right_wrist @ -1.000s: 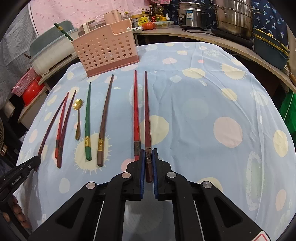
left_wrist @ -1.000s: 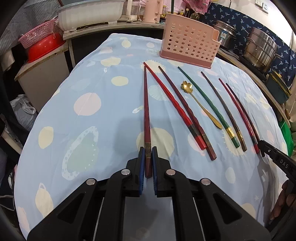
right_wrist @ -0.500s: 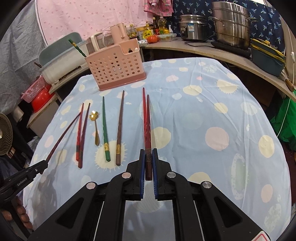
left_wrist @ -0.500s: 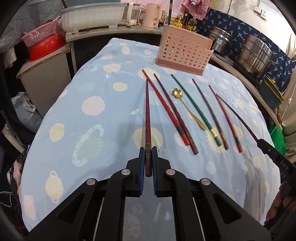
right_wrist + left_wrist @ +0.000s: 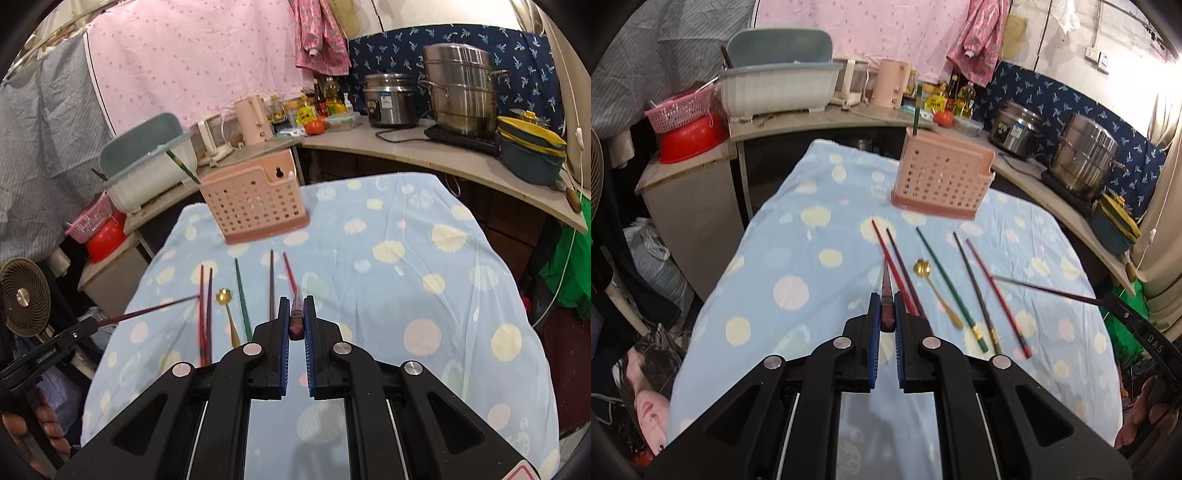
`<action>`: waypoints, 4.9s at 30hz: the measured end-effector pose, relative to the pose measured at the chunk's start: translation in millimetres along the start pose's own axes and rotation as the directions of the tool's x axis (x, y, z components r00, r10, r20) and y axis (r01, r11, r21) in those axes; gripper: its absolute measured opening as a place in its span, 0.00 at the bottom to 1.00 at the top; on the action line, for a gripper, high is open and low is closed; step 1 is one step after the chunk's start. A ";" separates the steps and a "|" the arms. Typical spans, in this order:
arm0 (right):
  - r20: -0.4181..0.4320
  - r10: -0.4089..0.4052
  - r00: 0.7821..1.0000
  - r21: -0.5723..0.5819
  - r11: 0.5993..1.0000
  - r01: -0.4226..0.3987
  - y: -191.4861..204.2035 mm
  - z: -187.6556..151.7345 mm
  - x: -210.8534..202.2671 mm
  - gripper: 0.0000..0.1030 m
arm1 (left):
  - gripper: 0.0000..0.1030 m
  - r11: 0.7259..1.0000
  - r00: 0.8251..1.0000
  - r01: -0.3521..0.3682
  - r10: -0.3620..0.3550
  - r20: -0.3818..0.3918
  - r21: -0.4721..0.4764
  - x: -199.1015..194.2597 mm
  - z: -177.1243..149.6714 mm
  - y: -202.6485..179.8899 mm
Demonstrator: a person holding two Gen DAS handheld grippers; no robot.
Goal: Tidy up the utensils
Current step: 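Lift the dark red chopstick with the left tool while the right tool carries its pair into the pink basket, then open the left tool over the basket while the right tool releases its chopsticks, then move both open tools down toward the remaining red chopsticks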
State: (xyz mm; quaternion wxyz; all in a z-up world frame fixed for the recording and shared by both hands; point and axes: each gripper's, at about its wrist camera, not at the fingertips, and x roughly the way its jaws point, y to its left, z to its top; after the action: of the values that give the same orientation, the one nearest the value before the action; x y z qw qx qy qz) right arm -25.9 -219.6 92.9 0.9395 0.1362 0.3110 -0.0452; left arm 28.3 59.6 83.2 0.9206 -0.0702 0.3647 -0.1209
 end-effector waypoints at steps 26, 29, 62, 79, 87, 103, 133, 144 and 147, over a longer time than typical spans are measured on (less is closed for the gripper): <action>0.232 0.046 0.972 -0.108 0.994 -0.021 35.2 161.7 12.3 0.07 | 0.07 0.994 0.951 0.041 -0.071 0.300 0.104 -16.8 194.0 -77.6; 0.268 0.050 0.962 -0.121 0.992 -0.018 44.1 191.0 22.5 0.07 | 0.07 0.993 0.936 0.045 -0.080 0.342 0.109 -13.9 222.0 -86.7; 0.222 -0.013 0.975 -0.076 0.997 0.031 56.4 241.5 201.0 0.38 | 0.38 0.997 0.964 -0.015 -0.005 0.266 0.073 151.4 279.2 -65.0; 0.210 -0.001 0.978 -0.062 0.998 0.015 55.6 196.6 145.3 0.39 | 0.42 0.997 0.973 -0.007 -0.011 0.232 0.077 111.5 240.8 -64.7; 0.167 -0.013 0.986 -0.019 1.000 0.017 41.7 137.4 106.5 0.39 | 0.42 0.996 0.982 0.008 -0.023 0.185 0.084 87.5 183.0 -63.1; 0.007 -0.040 0.999 0.055 0.998 0.039 -3.0 13.9 39.7 0.39 | 0.42 0.999 0.999 -0.006 0.008 -0.044 0.049 82.9 35.2 -33.6; -0.072 -0.092 0.993 -0.003 0.996 0.092 -3.3 3.1 164.7 0.59 | 0.42 0.996 0.982 -0.064 0.074 -0.173 0.058 133.0 -1.4 -21.6; -0.119 -0.112 0.987 -0.007 0.994 0.112 3.1 -9.4 184.1 0.60 | 0.42 0.997 0.973 -0.061 0.071 -0.222 0.053 140.6 -19.3 -12.8; -0.130 -0.105 0.986 -0.015 0.994 0.104 5.7 -14.0 181.9 0.60 | 0.42 0.997 0.972 -0.054 0.065 -0.226 0.055 140.8 -21.3 -12.8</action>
State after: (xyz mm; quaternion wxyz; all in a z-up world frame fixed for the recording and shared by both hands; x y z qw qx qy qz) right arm 113.0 -210.2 -25.1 0.9140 0.1186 0.3787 -0.0841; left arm 110.6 7.9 -21.6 0.8773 -0.0228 0.4667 -0.1094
